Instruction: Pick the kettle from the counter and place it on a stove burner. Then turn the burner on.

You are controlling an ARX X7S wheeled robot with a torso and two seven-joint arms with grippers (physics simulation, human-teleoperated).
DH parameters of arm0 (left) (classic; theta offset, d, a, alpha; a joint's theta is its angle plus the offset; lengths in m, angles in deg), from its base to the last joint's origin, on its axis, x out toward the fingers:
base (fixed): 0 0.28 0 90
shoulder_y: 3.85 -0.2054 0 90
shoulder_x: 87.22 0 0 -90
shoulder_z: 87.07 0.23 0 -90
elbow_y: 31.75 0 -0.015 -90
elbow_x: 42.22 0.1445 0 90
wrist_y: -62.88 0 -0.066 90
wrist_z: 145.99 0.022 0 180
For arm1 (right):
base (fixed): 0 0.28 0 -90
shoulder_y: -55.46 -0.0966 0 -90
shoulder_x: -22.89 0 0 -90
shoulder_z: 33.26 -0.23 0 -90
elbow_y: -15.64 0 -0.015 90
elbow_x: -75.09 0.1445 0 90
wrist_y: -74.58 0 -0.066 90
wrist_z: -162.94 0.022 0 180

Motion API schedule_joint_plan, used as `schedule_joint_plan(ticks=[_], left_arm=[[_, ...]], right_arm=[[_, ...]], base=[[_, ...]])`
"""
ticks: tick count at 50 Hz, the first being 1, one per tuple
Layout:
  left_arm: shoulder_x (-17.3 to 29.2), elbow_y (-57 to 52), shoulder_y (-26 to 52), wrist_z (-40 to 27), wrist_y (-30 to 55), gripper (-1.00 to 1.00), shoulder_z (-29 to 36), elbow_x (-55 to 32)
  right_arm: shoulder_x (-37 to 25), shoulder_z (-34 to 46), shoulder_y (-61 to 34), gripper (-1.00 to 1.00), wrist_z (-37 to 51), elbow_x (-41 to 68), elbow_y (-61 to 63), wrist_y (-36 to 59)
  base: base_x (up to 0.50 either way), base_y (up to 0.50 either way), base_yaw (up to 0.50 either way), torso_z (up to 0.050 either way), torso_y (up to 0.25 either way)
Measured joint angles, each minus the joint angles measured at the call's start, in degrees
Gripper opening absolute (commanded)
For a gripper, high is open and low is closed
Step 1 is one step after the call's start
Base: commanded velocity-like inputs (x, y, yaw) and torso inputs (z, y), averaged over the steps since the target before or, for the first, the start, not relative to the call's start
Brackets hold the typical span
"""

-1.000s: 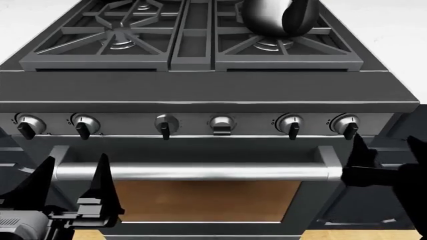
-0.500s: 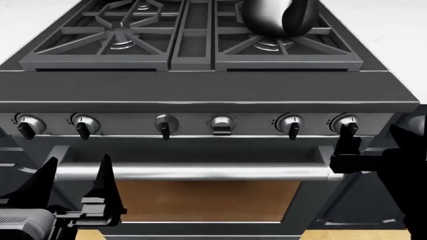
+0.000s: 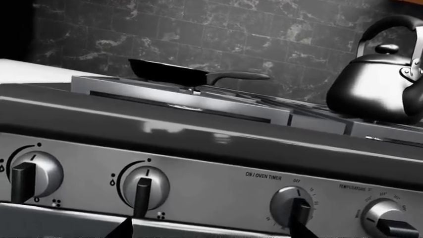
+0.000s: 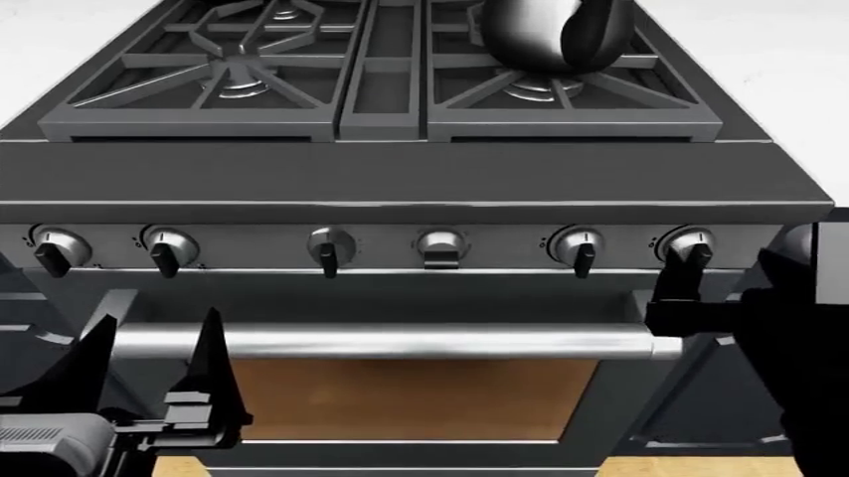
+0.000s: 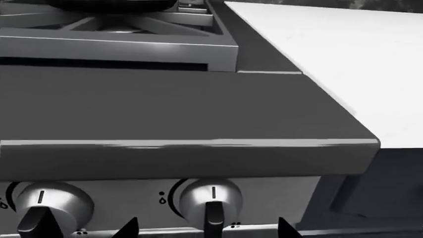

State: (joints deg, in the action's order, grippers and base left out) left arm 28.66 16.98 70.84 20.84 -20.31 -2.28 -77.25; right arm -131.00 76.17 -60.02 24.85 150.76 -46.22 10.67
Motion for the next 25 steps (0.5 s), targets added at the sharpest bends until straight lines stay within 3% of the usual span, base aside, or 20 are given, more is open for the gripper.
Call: schedule_joint_plan(ticks=[25], left_arm=[[0.03,0.75,0.25,-0.28,-0.25,1.00,0.45,0.40]], right_arm=[[2.10,1.22,-1.01,1.00,-0.71,-0.81,-3.48,1.00]], base=[[0.00,0.00,0.00,0.000,0.000]])
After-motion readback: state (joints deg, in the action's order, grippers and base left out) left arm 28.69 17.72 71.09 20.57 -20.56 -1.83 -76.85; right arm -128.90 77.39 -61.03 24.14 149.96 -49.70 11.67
